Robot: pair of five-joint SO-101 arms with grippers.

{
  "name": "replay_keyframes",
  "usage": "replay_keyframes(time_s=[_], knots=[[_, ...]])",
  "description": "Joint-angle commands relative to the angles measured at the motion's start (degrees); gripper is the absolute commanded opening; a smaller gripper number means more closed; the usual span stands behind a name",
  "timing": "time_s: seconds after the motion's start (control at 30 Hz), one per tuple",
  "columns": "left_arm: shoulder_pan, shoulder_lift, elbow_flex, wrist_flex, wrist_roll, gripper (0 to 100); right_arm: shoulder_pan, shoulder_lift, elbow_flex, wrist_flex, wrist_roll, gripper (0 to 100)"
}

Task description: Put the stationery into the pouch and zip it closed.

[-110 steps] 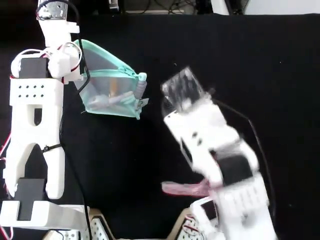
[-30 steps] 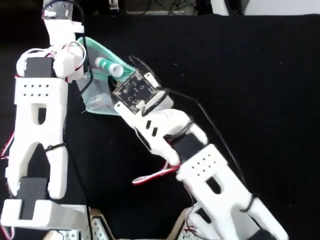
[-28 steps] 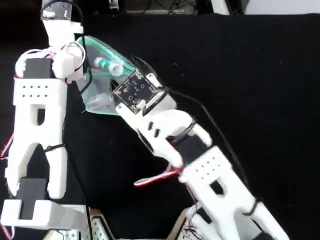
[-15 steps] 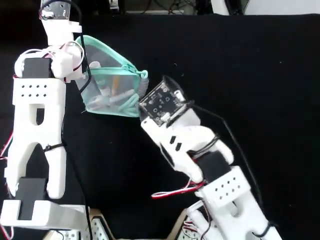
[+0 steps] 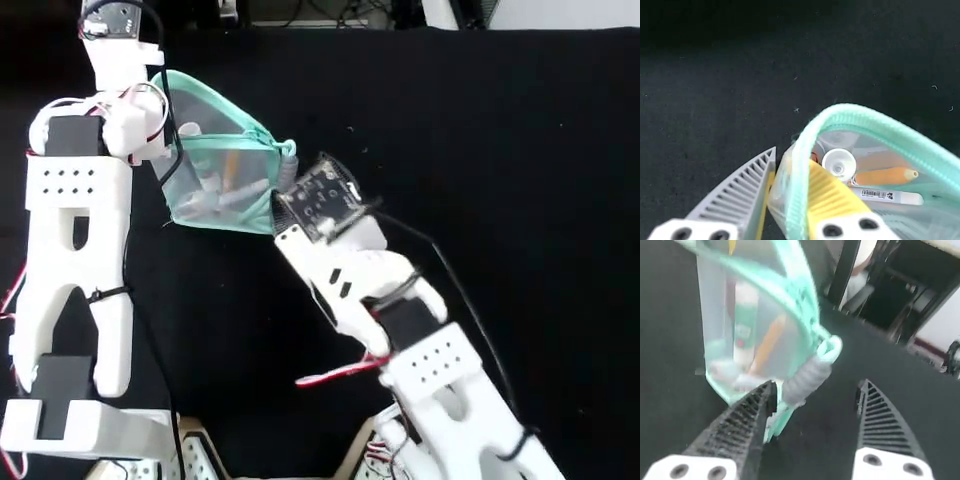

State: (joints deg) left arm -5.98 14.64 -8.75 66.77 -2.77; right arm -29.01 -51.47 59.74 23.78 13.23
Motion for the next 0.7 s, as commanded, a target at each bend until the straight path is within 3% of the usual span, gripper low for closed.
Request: replay_keyframes(time_s=[0.0,0.17,0.33,0.4,0.67], knots=[[-0.57,8.97,14.11,-0.09,-0.97,3,0.79,6.29,-7.78,-1.41,-0.53,25.8],[-0.57,8.97,14.11,-0.18,-0.97,3,1.76,16.4,-14.99,-1.41,-0.53,25.2],[-0.57,8.97,14.11,-0.26,-0.97,3,3.6,17.98,-16.84,-1.41,0.0,7.7],[-0.57,8.97,14.11,-0.26,-1.05,3,4.04,16.4,-16.57,-1.14,-0.09,0.7],[-0.57,8.97,14.11,-0.26,-1.05,3,5.36,-3.47,-5.23,-0.88,0.0,1.2]])
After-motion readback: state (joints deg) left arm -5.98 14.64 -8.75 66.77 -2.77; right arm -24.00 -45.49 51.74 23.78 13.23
